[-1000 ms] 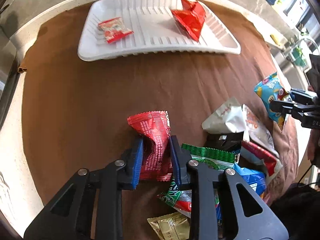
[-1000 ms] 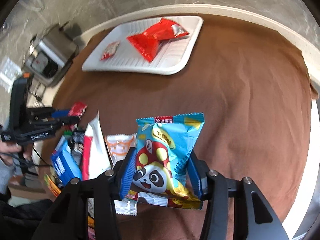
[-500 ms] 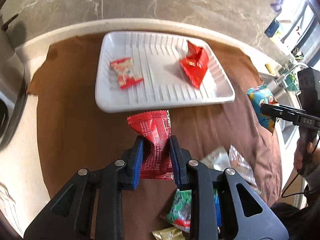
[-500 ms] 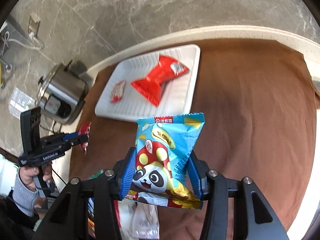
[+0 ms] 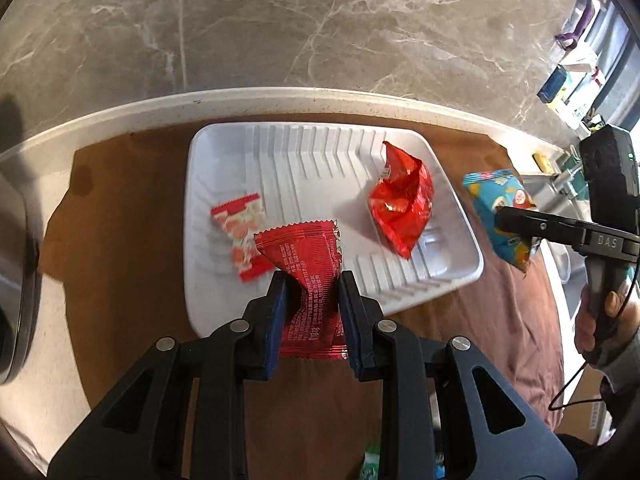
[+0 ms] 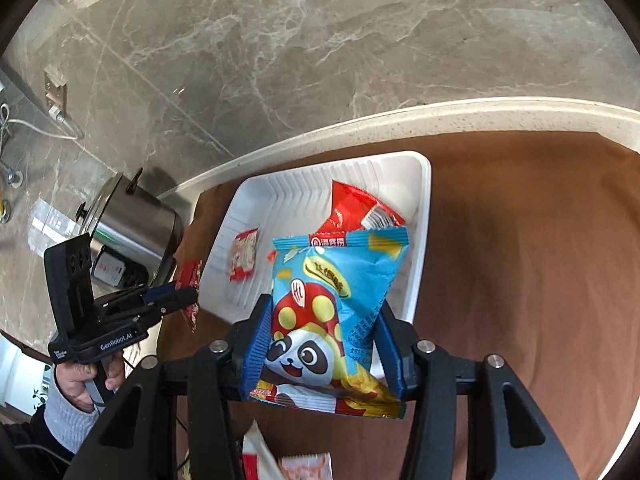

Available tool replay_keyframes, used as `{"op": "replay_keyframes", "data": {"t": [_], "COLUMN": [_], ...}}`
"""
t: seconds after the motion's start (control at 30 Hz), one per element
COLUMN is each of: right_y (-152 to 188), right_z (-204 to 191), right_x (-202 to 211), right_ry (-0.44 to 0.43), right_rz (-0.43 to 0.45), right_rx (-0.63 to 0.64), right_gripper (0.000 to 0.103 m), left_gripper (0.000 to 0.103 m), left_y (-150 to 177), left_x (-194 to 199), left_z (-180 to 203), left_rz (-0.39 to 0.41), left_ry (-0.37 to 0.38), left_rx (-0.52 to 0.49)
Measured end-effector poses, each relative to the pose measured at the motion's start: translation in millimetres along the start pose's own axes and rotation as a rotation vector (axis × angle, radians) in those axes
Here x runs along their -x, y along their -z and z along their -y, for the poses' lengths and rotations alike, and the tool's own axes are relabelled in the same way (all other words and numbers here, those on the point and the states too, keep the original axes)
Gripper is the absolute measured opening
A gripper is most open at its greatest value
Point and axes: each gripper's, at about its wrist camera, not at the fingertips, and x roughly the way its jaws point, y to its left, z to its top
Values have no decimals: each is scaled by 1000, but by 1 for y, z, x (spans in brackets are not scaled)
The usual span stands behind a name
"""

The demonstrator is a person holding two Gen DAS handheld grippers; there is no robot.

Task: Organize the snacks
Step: 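Place the red wrapper in the tray with the left tool while the right tool places the panda bag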

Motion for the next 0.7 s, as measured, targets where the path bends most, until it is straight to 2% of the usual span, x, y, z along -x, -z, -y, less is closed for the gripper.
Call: {"op": "replay_keyframes", "data": {"t": [0.37, 0.6, 0.63, 0.7], "right_y": [-16, -23, -23, -24], "right_z": [7, 0, -2, -7], "right_x": [-49, -70, -71, -71], "right_ry": [5, 73, 89, 138], "right_rz": [-42, -60, -63, -61], "right_rx": [-18, 44, 57, 90], "right_gripper": [52, 54, 54, 70], "left_gripper": [24, 25, 25, 26], "left_y": [-24, -30, -31, -30], "left_x": [-53, -85, -90, -97], "left_z": [3, 2, 1, 1], "left_rz": [-39, -59, -71, -95], "left_ry": [13, -25, -31, -43], "left_rx": [-25, -34, -30, -31]}}
